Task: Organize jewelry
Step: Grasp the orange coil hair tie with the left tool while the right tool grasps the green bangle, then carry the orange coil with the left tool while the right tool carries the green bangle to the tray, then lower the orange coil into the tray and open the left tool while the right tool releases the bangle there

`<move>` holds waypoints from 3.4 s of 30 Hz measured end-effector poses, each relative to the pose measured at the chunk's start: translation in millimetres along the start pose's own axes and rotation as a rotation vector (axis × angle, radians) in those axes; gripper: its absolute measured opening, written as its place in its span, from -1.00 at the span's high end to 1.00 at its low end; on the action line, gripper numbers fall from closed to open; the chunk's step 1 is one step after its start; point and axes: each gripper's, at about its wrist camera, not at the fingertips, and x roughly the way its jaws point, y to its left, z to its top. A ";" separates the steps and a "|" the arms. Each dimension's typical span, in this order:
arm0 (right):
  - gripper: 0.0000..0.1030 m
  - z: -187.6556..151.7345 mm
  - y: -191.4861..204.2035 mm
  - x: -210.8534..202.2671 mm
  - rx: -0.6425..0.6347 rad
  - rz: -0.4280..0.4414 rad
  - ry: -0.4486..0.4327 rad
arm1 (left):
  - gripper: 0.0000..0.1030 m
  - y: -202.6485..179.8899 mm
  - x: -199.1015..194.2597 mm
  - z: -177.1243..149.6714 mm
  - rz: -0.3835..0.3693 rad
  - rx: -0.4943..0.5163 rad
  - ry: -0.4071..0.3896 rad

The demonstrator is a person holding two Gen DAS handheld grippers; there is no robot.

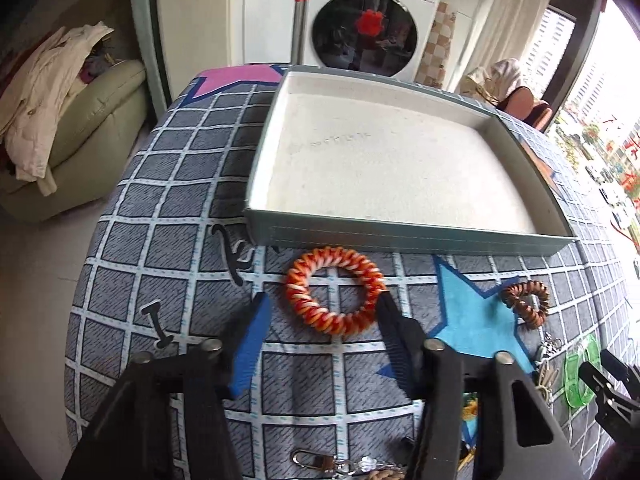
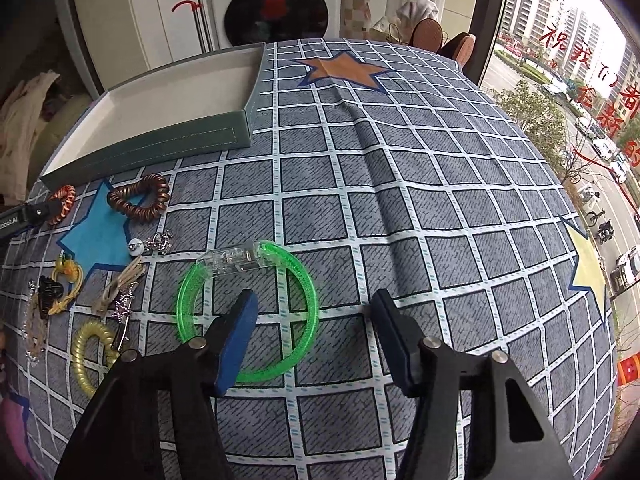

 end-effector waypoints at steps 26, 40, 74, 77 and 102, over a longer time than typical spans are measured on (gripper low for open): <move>0.84 35.5 9.4 -43.3 -0.007 0.122 -0.114 | 0.63 -4.6 -49.2 11.2 -0.118 0.047 -0.060; 0.84 19.6 20.6 -50.5 0.006 0.215 -0.117 | -1.00 1.7 -25.5 -4.0 0.061 0.044 -0.045; 0.84 132.0 49.9 -29.7 0.001 0.308 -0.133 | 0.40 -15.3 -41.5 92.0 -0.056 0.109 -0.137; 0.84 153.5 58.9 -8.8 0.007 0.301 -0.117 | 0.40 -19.8 -22.3 115.2 -0.023 0.127 -0.140; 0.62 180.6 90.5 97.1 -0.079 0.145 -0.033 | 0.39 -36.7 78.8 107.4 0.148 0.223 -0.065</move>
